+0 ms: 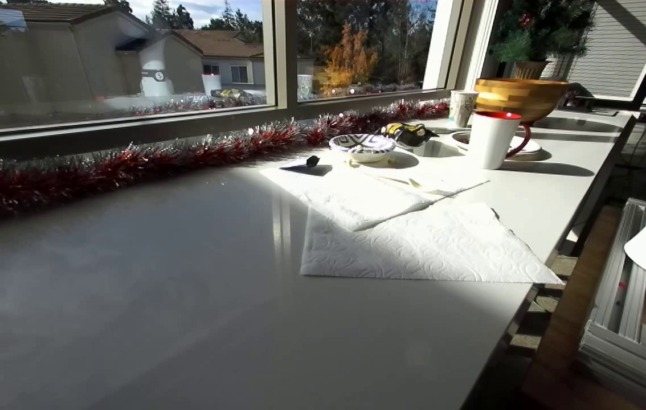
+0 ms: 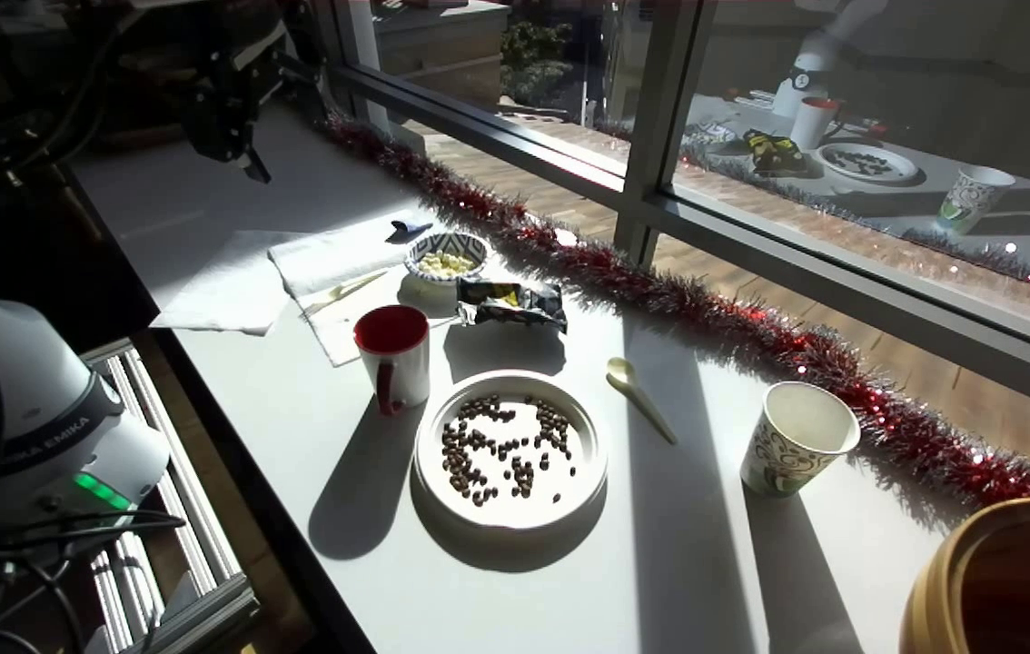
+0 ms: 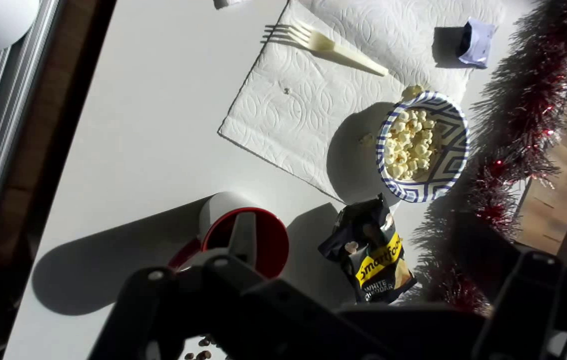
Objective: Pour out the beans from the cup
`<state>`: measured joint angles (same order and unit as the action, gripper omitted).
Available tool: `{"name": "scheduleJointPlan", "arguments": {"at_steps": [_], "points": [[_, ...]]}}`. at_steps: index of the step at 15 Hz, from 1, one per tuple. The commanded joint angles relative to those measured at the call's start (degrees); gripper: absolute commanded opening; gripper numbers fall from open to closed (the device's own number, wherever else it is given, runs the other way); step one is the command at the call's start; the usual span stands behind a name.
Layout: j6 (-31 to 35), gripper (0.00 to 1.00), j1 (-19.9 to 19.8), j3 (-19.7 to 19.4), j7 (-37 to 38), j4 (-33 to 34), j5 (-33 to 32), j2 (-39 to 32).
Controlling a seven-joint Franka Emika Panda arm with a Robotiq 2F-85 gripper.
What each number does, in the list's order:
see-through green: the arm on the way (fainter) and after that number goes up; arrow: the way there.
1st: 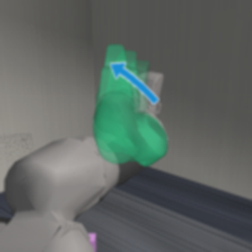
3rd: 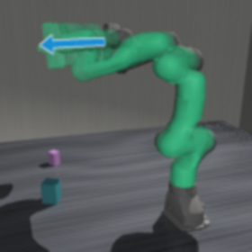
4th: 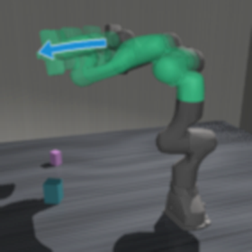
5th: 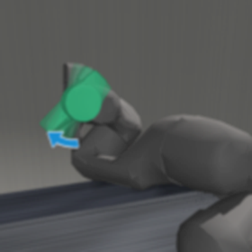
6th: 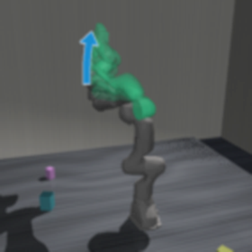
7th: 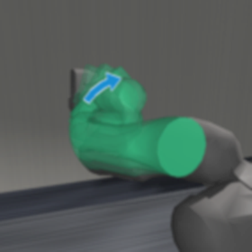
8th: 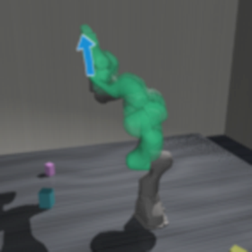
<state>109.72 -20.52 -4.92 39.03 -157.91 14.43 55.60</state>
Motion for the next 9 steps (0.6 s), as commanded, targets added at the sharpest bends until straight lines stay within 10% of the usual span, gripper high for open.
{"name": "scheduleJointPlan", "arguments": {"at_steps": [1,9], "points": [[3.5,1.0,-1.4,1.8,3.0,0.1,1.8,-1.2],[26.5,1.0,-7.3,2.4,16.4,-0.1,0.6,-11.5]]}}
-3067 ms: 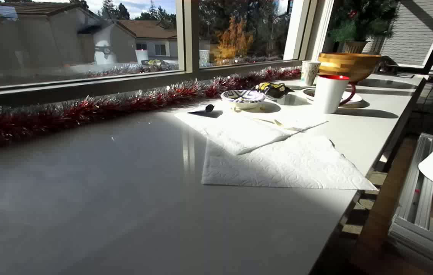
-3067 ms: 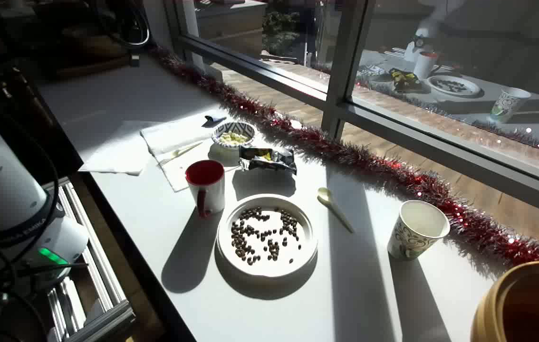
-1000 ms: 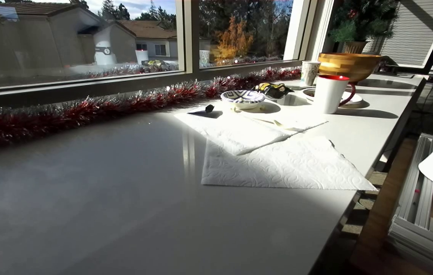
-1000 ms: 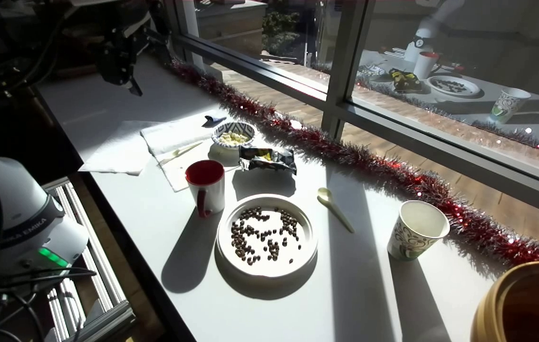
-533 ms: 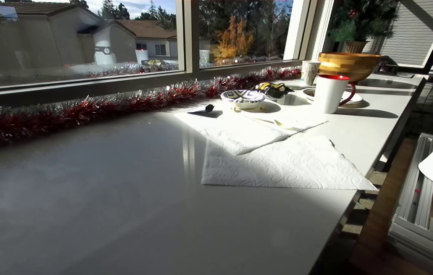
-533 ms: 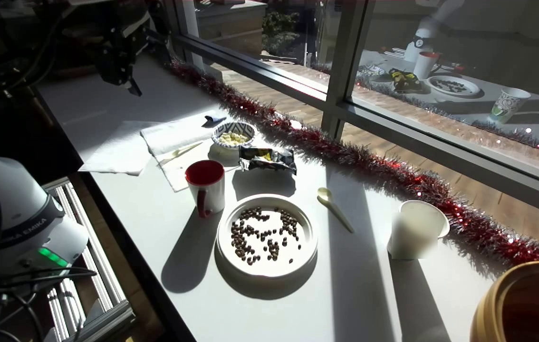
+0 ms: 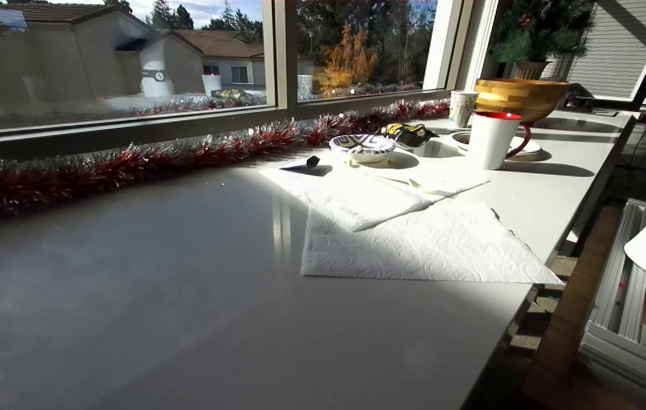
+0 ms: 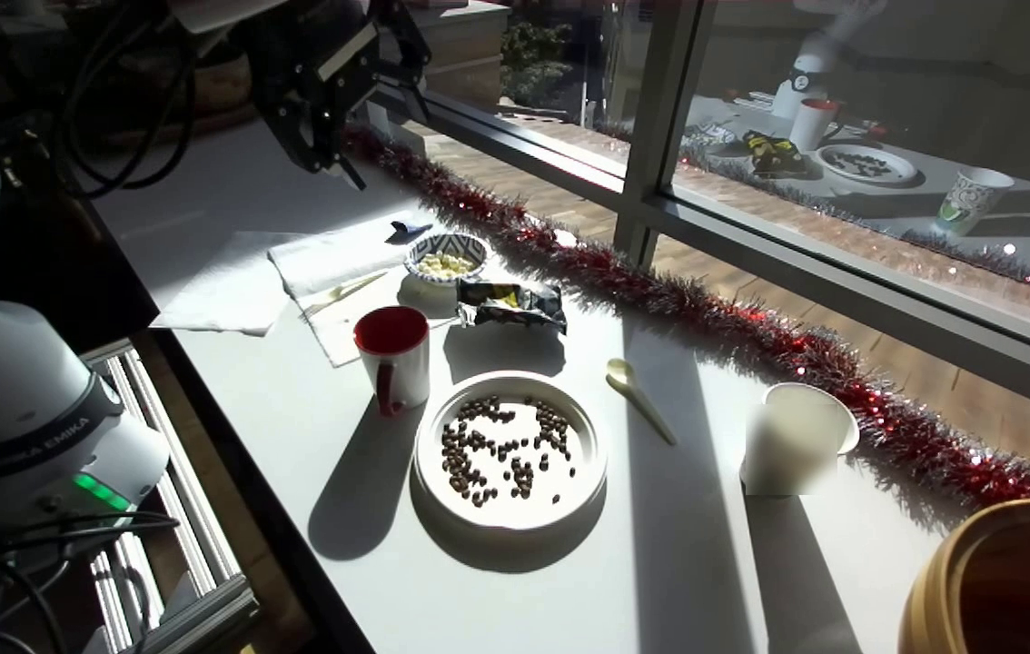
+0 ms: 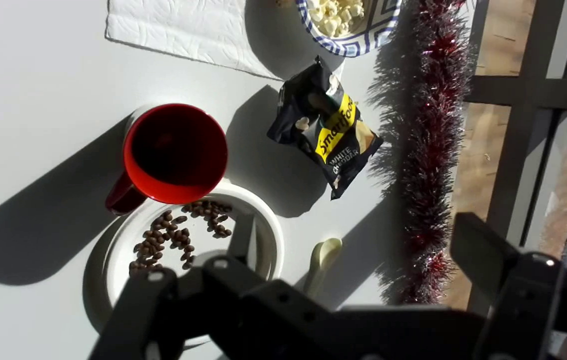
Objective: Pour out the beans from the cup
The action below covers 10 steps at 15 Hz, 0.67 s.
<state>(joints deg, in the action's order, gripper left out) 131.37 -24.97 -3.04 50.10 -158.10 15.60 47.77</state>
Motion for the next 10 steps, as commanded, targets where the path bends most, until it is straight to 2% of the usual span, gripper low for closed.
{"name": "scheduleJointPlan", "arguments": {"at_steps": [1,4,7,10], "points": [[5.8,1.0,-3.8,0.9,7.5,0.1,-0.9,-5.0],[5.8,1.0,-5.9,1.1,14.7,0.1,-1.4,-7.7],[-0.4,1.0,-6.5,-0.2,20.7,1.5,-2.7,-10.2],[-5.8,1.0,-5.9,-3.1,24.5,2.8,-1.5,-12.9]]}}
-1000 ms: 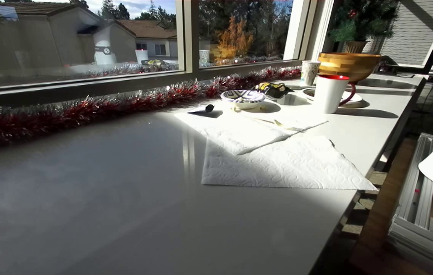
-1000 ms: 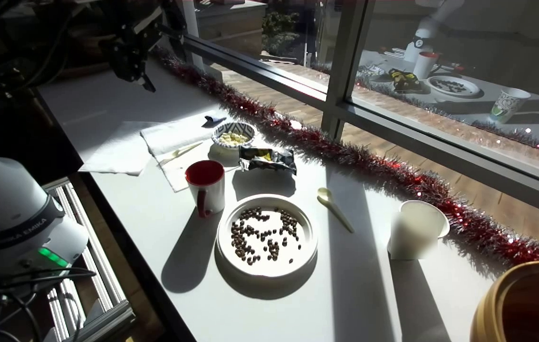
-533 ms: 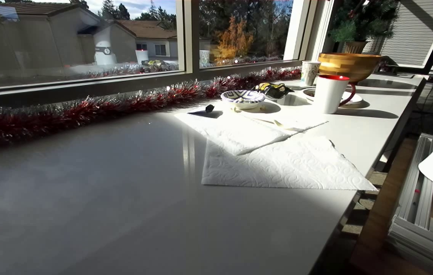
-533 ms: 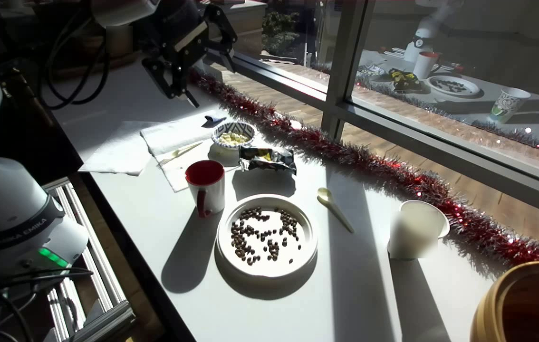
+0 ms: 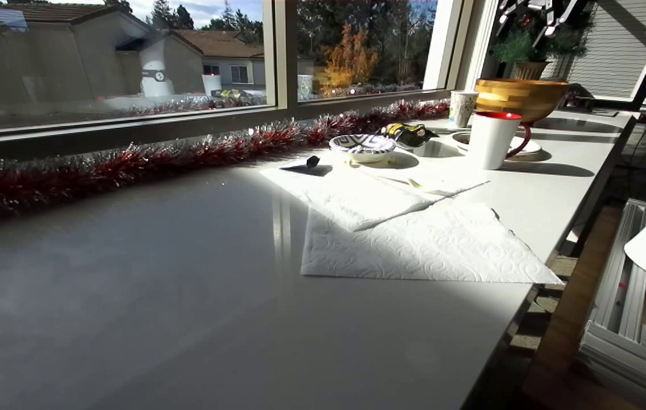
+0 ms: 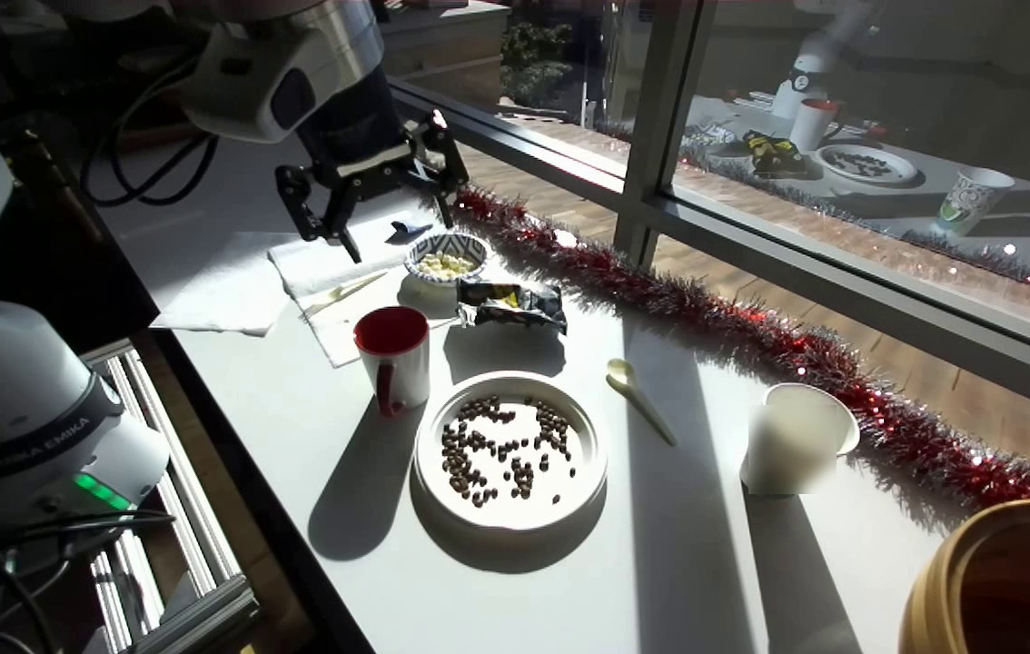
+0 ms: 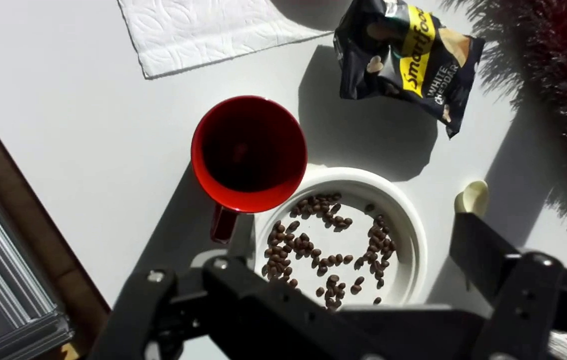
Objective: Pour out the beans from the cup
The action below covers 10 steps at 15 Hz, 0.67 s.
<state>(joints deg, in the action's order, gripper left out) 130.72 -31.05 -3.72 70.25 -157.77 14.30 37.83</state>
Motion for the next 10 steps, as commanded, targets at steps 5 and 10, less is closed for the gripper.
{"name": "scheduleJointPlan", "arguments": {"at_steps": [5,10], "points": [[-6.0,1.0,-0.7,-8.3,8.8,1.7,1.6,-8.0],[-0.3,1.0,1.2,-13.6,5.3,0.5,4.9,-14.6]]}}
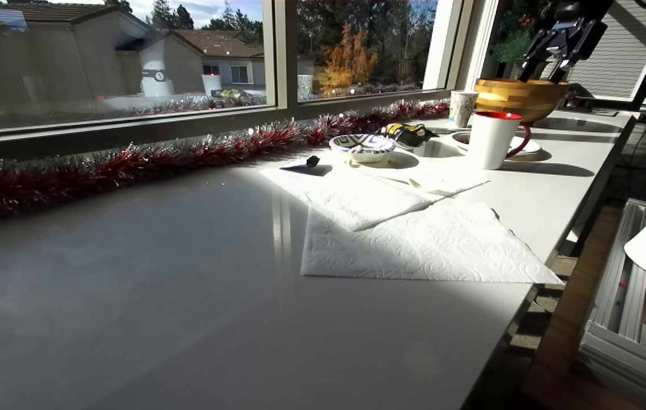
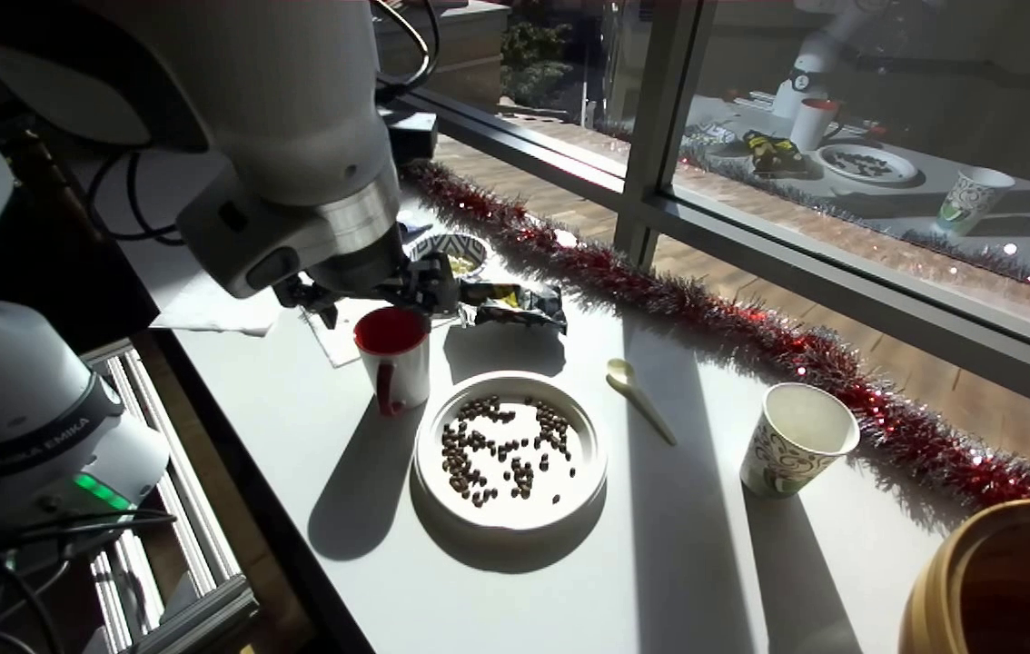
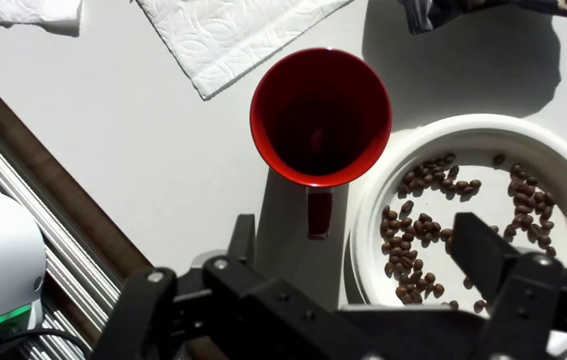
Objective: Pour out the beans from the cup
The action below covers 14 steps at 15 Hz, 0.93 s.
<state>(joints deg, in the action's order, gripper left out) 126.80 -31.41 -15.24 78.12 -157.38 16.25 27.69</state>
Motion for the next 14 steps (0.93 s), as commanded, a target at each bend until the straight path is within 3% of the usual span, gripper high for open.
{"name": "scheduleJointPlan", "arguments": {"at_steps": [1,6,7,14], "points": [[1.0,1.0,0.5,-1.0,-0.6,0.0,0.5,-1.3],[2.1,1.0,1.5,-1.8,-1.6,0.1,1.1,-5.0],[7.4,1.0,2.0,-1.7,-2.0,0.1,2.3,-6.4],[11.5,1.0,3.4,-1.8,-2.1,0.0,2.1,-12.0]]}}
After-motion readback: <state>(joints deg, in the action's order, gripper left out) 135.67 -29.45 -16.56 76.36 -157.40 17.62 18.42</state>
